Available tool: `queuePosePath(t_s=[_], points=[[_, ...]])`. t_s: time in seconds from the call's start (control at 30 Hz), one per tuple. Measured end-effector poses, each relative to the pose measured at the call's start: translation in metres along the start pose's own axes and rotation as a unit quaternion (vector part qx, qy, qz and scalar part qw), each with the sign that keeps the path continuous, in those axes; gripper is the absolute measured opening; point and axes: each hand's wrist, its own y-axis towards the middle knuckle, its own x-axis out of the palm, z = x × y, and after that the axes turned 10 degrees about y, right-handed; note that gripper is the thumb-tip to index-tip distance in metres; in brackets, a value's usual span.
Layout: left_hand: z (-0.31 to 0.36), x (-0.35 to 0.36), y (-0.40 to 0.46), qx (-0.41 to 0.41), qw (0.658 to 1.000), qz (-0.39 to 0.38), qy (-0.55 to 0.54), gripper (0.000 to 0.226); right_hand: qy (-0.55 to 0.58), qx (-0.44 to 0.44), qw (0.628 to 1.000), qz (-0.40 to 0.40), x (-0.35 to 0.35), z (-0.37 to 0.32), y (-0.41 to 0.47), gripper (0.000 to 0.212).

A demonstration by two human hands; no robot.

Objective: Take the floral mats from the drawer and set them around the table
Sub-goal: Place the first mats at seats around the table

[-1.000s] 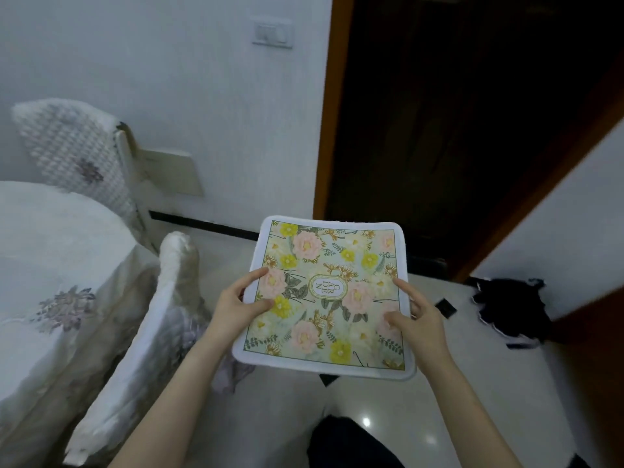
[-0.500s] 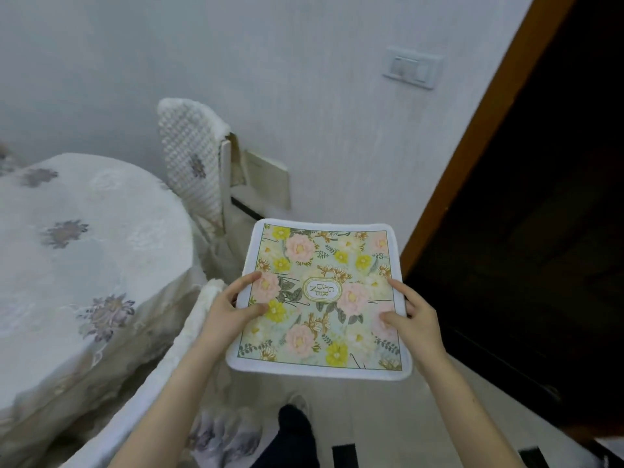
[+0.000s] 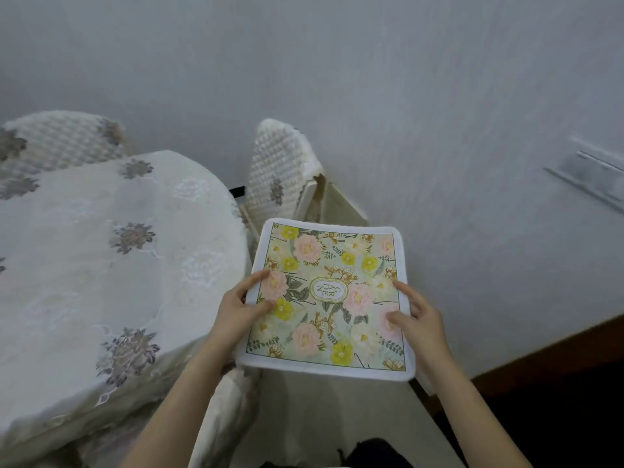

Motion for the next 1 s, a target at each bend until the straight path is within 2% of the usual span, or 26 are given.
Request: queuePosePath(t_s=[0.17,0.37,0.67,1.0], points=[[0.001,-0.006,0.043,-0.026,0.997,0.073,-0.011,0.052,-0.027,0.016,0.996,-0.079,0.034,-0.016,0.085,0.060],[0.007,0.001,0.095,-0.063,0.978,0.196,-0.019,0.053,-0.056,0.033,0.977,-0.202,0.082,-0.035,0.203,0.061],[0.032,0.011,0.131,-0.130,0.912,0.385,-0.056,0.054,-0.127,0.045,0.905,-0.404,0.173,-0.079,0.321,0.058],[0.028,-0.036,0.154,-0.157,0.842,0.511,-0.073,0.053,-0.152,0.050,0.842,-0.515,0.304,-0.080,0.360,0.059]])
